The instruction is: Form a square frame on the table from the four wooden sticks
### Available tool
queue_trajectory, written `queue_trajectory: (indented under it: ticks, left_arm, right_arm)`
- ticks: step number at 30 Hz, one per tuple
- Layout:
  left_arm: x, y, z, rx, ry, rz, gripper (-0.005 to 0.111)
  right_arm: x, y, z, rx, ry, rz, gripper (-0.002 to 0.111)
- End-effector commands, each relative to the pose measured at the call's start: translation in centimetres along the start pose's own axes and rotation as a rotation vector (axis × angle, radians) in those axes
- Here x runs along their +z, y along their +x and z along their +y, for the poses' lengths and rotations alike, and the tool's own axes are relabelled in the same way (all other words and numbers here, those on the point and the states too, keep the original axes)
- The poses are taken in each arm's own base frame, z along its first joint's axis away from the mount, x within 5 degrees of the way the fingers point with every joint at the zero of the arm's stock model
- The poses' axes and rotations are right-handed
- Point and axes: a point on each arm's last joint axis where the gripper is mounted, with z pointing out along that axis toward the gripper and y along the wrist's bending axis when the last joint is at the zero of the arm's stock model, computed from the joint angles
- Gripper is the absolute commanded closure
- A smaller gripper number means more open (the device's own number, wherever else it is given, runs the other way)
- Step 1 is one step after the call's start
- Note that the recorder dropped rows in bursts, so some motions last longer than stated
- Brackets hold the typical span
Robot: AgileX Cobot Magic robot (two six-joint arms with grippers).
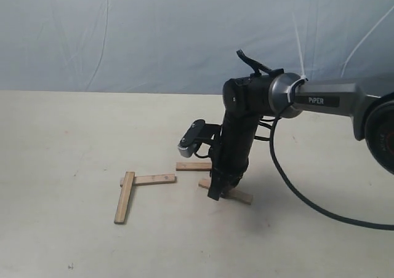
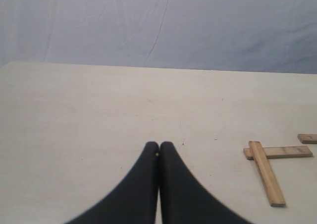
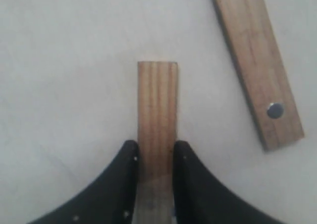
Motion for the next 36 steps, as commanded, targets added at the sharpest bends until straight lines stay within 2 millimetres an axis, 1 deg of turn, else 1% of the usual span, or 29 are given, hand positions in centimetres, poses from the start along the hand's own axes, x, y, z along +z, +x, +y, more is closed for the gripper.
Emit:
queue_trajectory:
  ticks: [1,4,6,9,12,16,18,21,23,26,29,36]
  left_arm:
    - [0.0,0.1,0.0,0.007,-0.002,0.001,0.107]
    - [0.0,0.1,0.0,0.007,-0.002,0.001,0.107]
    - [0.0,0.1,0.0,0.007,-0.002,0.001,0.107]
    - [0.0,0.1,0.0,0.007,-0.002,0.001,0.107]
    - [0.0,0.1,0.0,0.007,-0.002,0.001,0.107]
    - [0.0,0.1,0.0,0.007,-0.002,0.001,0.107]
    - [0.0,0.1,0.0,0.007,-0.002,0.001,0.107]
    - [0.0,0.1,0.0,0.007,-0.002,0.001,0.107]
    - [0.0,0.1,0.0,0.007,-0.002,0.001,0.107]
    - [0.0,0.1,0.0,0.007,-0.002,0.001,0.107]
    - [0.0,0.1,0.0,0.007,-0.002,0.001,0.107]
    - [0.0,0.1,0.0,0.007,-0.002,0.001,0.107]
  right_arm:
    - [0.9,0.7,0.1,0.076,-0.01,0.077,0.108]
    - [-0.1,0.1,0.6,0.208,0.003,0.053,0.108]
    - [-0.6,-0.6,1.7,0.297,0.009,0.039,0.108]
    - [-1.5,-2.1,3.5,0.507,0.045,0.002,0.108]
    - [-2.5,-3.5,5.1,0.664,0.089,-0.055,0.108]
    - [-3.7,-5.2,6.9,0.757,0.097,-0.101,0.108]
    - [-4.0,-6.0,7.6,0.843,0.092,-0.141,0.108]
    - [-4.1,-7.0,8.8,0.922,0.11,-0.19,0.108]
    - [-4.1,-7.3,9.2,0.962,0.146,-0.21,0.108]
    - [-3.6,-7.5,9.3,1.039,0.178,-0.233,0.108]
    - [-2.7,-7.6,9.2,1.087,0.171,-0.241,0.108]
    - [-1.0,-8.1,9.0,1.104,0.153,-0.267,0.108]
